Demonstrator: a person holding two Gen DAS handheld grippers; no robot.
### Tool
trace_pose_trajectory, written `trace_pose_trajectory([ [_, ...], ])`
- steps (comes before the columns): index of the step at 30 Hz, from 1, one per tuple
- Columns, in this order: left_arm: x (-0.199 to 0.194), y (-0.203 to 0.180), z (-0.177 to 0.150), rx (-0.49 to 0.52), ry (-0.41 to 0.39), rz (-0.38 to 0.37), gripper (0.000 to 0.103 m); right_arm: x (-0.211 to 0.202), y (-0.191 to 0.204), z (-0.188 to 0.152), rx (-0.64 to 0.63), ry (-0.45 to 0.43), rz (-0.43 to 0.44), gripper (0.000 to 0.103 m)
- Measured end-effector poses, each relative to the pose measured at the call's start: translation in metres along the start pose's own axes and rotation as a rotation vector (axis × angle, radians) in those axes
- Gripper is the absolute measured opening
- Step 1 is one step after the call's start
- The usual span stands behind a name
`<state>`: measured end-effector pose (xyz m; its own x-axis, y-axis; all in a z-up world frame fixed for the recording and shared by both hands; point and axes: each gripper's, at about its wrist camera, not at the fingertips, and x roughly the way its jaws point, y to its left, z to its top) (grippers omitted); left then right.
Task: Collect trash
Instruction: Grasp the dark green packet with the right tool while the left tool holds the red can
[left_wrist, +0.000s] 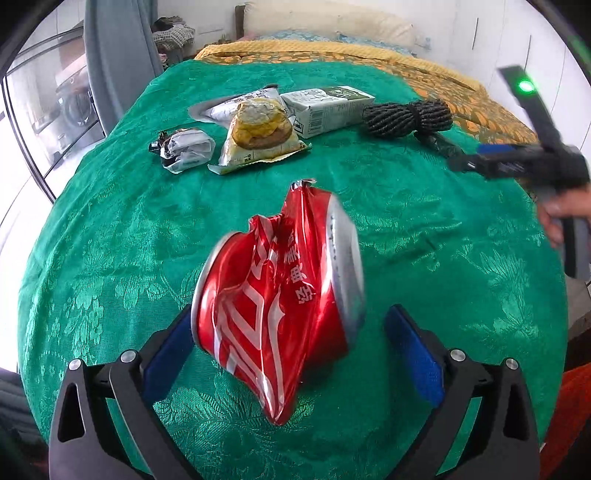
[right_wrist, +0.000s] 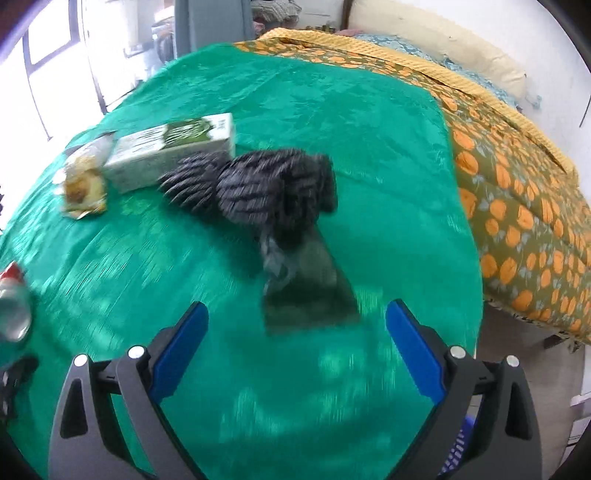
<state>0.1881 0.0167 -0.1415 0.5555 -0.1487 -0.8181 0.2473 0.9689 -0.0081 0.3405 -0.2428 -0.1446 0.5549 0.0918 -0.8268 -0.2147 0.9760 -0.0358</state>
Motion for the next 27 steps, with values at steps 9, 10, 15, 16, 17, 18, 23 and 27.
trace_pose_trajectory([
  [9,0.001,-0.001,0.001,-0.002,0.0,0.001,0.098,0.006,-0.003,0.003,0.1,0.005,0.061,0.045],
  [10,0.001,-0.001,0.001,-0.002,0.0,0.001,0.098,0.002,-0.002,-0.001,0.1,0.007,0.064,0.045],
  [15,0.001,-0.001,0.001,-0.002,0.0,0.001,0.098,-0.032,0.006,-0.029,0.083,0.011,0.118,0.042],
  [16,0.001,-0.001,0.001,-0.002,0.0,0.001,0.098,-0.042,0.009,-0.038,0.078,0.012,0.139,0.042],
  [17,0.001,-0.001,0.001,-0.002,0.0,0.001,0.098,-0.05,0.011,-0.047,0.075,0.018,0.159,0.042],
  [18,0.001,-0.001,0.001,-0.002,0.0,0.002,0.098,-0.056,0.013,-0.054,0.075,0.025,0.172,0.042],
  [23,0.001,-0.001,0.001,0.0,0.0,0.003,0.098,-0.084,0.032,-0.102,0.045,0.069,0.222,0.042],
  [27,-0.001,0.002,0.001,-0.019,-0.01,-0.025,0.098,-0.09,0.048,-0.126,0.014,0.054,0.179,0.058],
])
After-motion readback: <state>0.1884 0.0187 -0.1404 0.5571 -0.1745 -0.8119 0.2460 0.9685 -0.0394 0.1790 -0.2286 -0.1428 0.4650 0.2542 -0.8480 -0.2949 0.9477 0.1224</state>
